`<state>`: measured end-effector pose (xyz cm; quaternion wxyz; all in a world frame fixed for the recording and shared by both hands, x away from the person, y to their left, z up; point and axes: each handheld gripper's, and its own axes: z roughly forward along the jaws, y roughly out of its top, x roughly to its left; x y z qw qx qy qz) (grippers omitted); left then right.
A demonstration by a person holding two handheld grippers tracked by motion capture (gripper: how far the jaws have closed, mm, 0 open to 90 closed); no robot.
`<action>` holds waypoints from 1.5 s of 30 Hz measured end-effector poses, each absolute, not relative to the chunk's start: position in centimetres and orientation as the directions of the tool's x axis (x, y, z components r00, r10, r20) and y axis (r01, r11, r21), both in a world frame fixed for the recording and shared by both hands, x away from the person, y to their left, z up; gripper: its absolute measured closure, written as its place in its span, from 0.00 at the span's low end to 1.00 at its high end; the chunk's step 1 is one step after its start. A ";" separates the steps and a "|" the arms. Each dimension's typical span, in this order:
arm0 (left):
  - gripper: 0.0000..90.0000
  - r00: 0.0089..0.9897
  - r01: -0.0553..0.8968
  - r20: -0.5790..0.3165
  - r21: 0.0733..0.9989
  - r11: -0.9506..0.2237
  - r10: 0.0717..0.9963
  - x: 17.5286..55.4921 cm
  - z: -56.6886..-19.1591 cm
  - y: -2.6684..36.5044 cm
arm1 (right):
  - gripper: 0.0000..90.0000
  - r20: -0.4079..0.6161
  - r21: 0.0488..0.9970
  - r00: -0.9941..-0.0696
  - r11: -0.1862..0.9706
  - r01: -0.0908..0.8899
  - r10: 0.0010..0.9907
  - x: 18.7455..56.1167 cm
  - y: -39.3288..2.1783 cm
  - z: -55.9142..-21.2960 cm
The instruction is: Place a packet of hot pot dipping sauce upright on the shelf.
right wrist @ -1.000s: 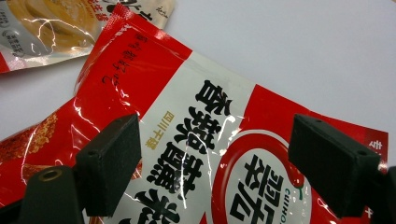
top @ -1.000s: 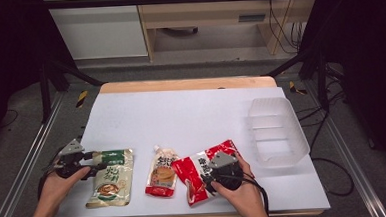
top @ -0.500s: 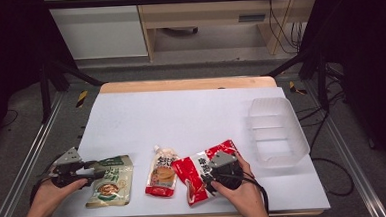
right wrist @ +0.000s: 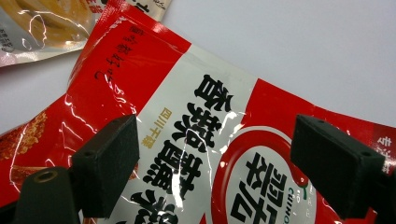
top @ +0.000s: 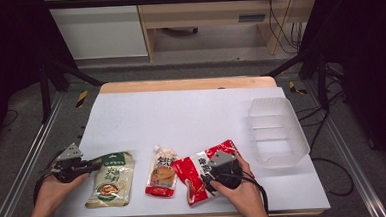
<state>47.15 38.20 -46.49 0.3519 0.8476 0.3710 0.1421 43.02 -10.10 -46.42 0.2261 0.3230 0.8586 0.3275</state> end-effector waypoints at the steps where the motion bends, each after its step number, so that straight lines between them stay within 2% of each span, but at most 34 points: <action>1: 0.92 0.685 0.528 -0.022 0.704 -0.476 0.728 47.1 -46.5 38.3 | 0.18 -0.177 0.708 -0.689 0.578 0.407 0.702 43.0 -10.1 -46.4; 2: 0.98 0.686 0.526 -0.019 0.705 -0.476 0.728 47.1 -46.4 38.3 | 0.18 -0.176 0.707 -0.689 0.578 0.408 0.703 43.0 -10.1 -46.4; 5: 1.00 0.680 0.517 -0.010 0.715 -0.470 0.733 46.5 -45.2 38.5 | 0.18 -0.180 0.706 -0.691 0.581 0.405 0.700 43.0 -10.1 -46.4; 10: 1.00 0.665 0.497 -0.009 0.753 -0.432 0.747 45.2 -42.9 39.0 | 0.18 -0.176 0.709 -0.693 0.578 0.404 0.699 42.9 -10.1 -46.3; 16: 1.00 0.707 0.421 0.007 0.799 -0.429 0.707 42.9 -38.6 38.3 | 0.17 -0.160 0.708 -0.696 0.572 0.413 0.700 42.8 -10.1 -46.2; 26: 1.00 0.780 0.286 0.116 0.808 -0.515 0.615 39.8 -33.2 35.0 | 0.18 -0.087 0.735 -0.710 0.526 0.428 0.699 42.6 -10.3 -45.8; 28: 1.00 0.769 0.271 0.140 0.812 -0.516 0.624 39.9 -32.4 34.3 | 0.18 -0.070 0.745 -0.717 0.514 0.425 0.694 42.6 -10.2 -45.3; 34: 1.00 0.727 0.268 0.157 0.831 -0.487 0.668 42.1 -31.4 32.5 | 0.23 -0.122 0.749 -0.759 0.561 0.353 0.640 43.4 -9.5 -42.6; 45: 1.00 0.770 0.246 0.143 0.833 -0.495 0.622 44.5 -30.7 29.4 | 0.18 -0.204 0.661 -0.802 0.683 0.311 0.562 45.7 -8.4 -39.1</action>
